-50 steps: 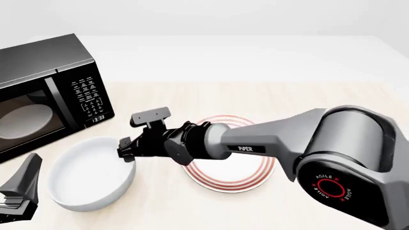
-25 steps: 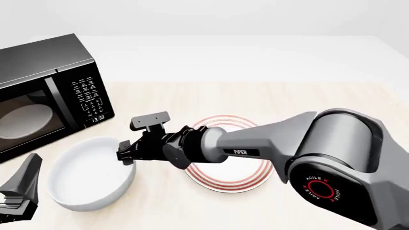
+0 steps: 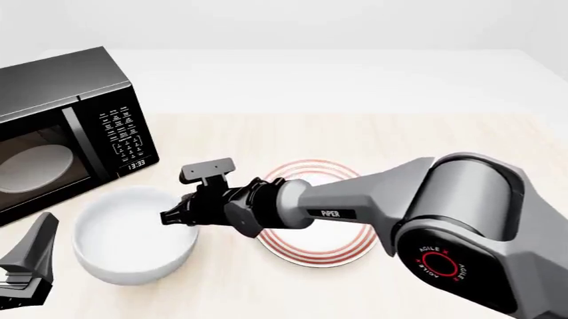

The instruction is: Put the white bowl to the right of the plate.

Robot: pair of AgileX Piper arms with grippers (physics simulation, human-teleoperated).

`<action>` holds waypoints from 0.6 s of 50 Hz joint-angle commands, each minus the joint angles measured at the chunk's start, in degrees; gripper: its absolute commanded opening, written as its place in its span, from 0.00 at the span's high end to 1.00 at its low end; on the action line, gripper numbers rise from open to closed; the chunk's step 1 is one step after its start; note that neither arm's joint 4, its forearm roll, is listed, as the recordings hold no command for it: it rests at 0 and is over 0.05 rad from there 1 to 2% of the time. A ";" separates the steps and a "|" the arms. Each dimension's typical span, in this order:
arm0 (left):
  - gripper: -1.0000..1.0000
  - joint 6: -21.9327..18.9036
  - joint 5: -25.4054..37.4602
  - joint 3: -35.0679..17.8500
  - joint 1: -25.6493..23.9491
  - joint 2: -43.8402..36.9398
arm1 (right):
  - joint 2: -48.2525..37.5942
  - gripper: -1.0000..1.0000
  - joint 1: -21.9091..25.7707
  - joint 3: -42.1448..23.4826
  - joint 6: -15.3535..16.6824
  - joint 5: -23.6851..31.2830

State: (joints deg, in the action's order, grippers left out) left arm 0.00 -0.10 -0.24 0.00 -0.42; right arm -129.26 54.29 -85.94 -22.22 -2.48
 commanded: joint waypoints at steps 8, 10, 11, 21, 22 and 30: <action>0.00 0.00 0.00 0.00 0.00 0.00 | 4.68 1.00 -1.15 3.30 2.46 0.43; 0.00 0.00 0.00 0.00 0.00 0.00 | 6.62 1.00 -1.35 4.33 2.90 0.49; 0.00 0.00 0.00 0.00 0.00 0.00 | 8.12 1.00 -1.64 5.11 3.52 0.66; 0.00 0.00 0.00 0.00 0.00 0.00 | 16.35 1.00 -2.45 9.81 6.74 0.56; 0.00 0.00 0.00 0.00 0.00 0.00 | 16.96 1.00 -2.57 10.14 7.03 0.63; 0.00 0.00 0.00 0.00 0.00 0.00 | 23.60 1.00 -4.07 14.87 8.96 0.22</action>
State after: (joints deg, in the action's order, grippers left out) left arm 0.00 -0.10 -0.24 0.00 -0.42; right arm -113.30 51.58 -75.57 -15.43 -1.94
